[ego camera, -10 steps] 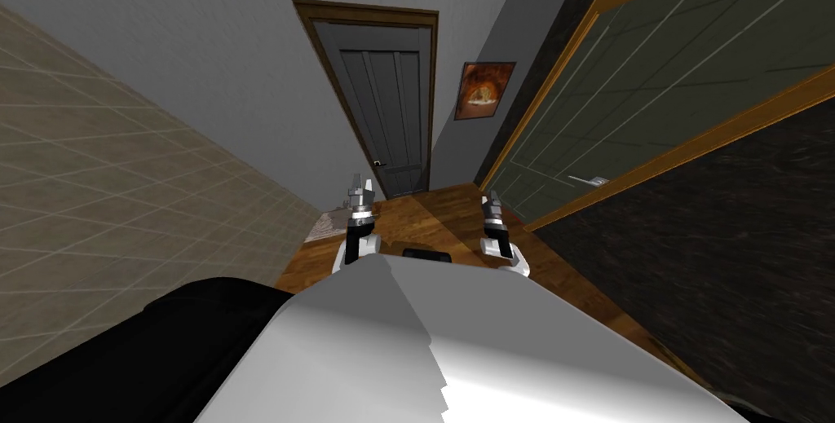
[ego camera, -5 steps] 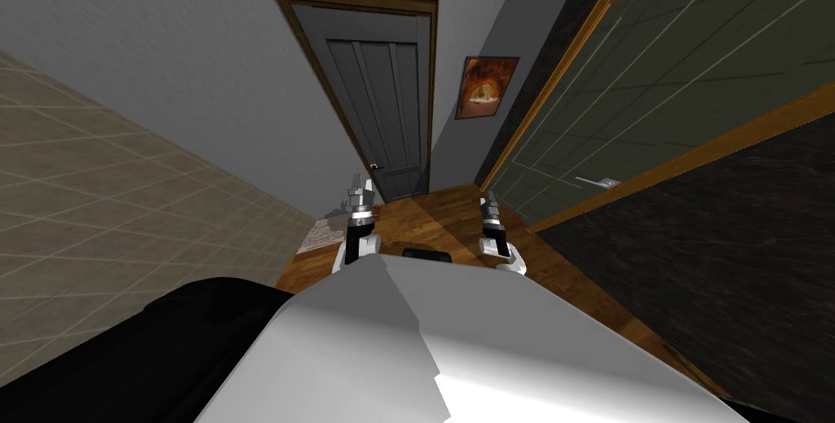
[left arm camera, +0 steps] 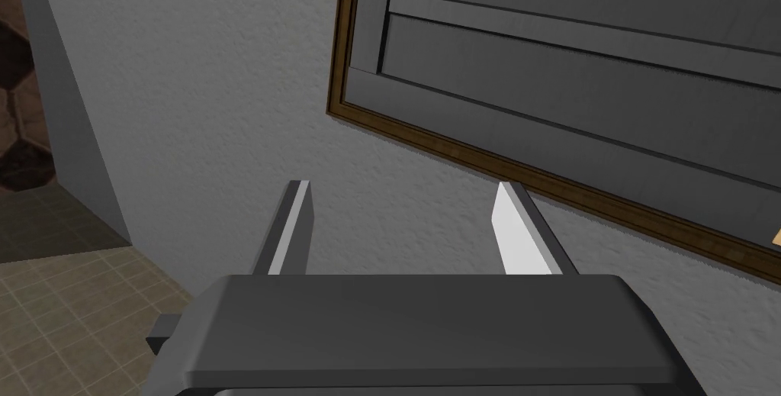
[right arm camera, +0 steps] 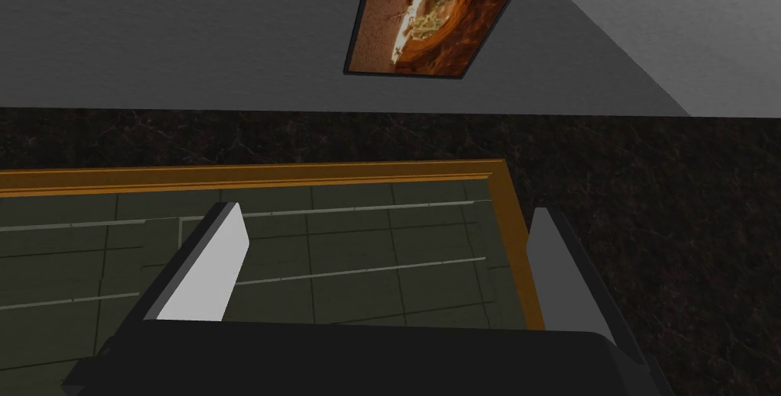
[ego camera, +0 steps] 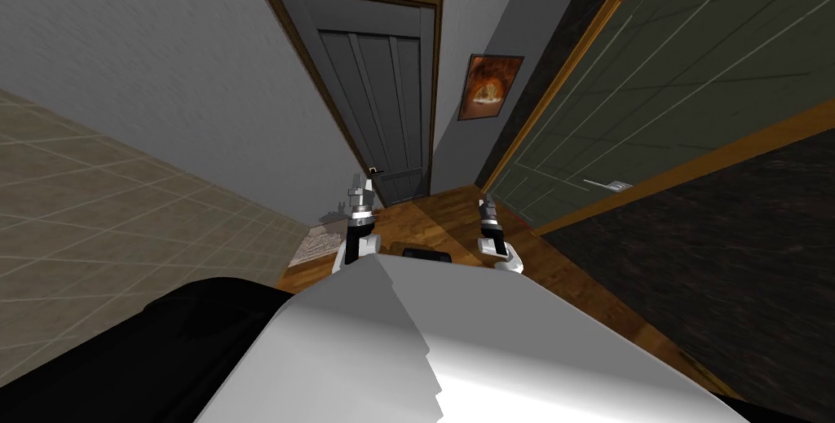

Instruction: Pull the door open

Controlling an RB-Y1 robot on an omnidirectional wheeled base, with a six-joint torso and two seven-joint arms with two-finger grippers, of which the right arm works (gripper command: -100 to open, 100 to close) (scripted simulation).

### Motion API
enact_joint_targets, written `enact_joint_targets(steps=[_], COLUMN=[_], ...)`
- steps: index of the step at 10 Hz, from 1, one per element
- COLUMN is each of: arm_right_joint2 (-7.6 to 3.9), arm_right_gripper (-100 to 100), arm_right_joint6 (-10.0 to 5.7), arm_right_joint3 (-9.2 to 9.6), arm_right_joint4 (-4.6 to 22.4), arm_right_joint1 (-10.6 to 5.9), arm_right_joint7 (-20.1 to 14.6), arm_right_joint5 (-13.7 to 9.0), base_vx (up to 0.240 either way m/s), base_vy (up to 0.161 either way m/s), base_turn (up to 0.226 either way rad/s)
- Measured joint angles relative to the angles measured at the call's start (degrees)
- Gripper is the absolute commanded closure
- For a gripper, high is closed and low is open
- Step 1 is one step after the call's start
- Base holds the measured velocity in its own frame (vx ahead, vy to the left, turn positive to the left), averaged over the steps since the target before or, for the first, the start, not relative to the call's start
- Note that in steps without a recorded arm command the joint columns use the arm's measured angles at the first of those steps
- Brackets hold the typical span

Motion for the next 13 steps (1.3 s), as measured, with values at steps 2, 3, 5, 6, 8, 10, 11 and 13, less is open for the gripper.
enact_joint_targets(steps=[2, 3, 5, 6, 8, 10, 11, 13], arm_right_joint2=[0.25, 0.32, 0.39, 0.42, 0.54, 0.72, 0.96, 1.05], arm_right_gripper=[-100, -100, -100, -100, -100, -100, -100, -100], arm_right_joint6=[-0.43, -0.69, -1.05, -1.51, -1.95, -2.26, -2.56, -3.35], arm_right_joint3=[-0.09, -0.16, -0.28, -0.37, -0.52, -0.63, -0.69, -0.89], arm_right_joint4=[2.0, 3.2, 5.1, 6.6, 8.9, 10.8, 12.0, 14.9], arm_right_joint1=[-0.77, -1.23, -1.96, -2.53, -3.46, -4.16, -4.67, -5.91], arm_right_joint7=[0.2, 0.3, 0.3, 0.4, 0.5, 0.5, 0.7, 0.8], arm_right_joint5=[0.2, 0.2, 0.4, 0.4, 0.6, 0.7, 0.8, 0.9], base_vx=[0.129, 0.116, 0.086, 0.109, 0.118, 0.052, 0.03, 0.03], base_vy=[0.161, 0.181, 0.174, 0.183, 0.213, 0.214, 0.182, 0.2], base_turn=[-0.009, -0.02, -0.019, -0.017, 0.006, 0.032, 0.033, 0.038])
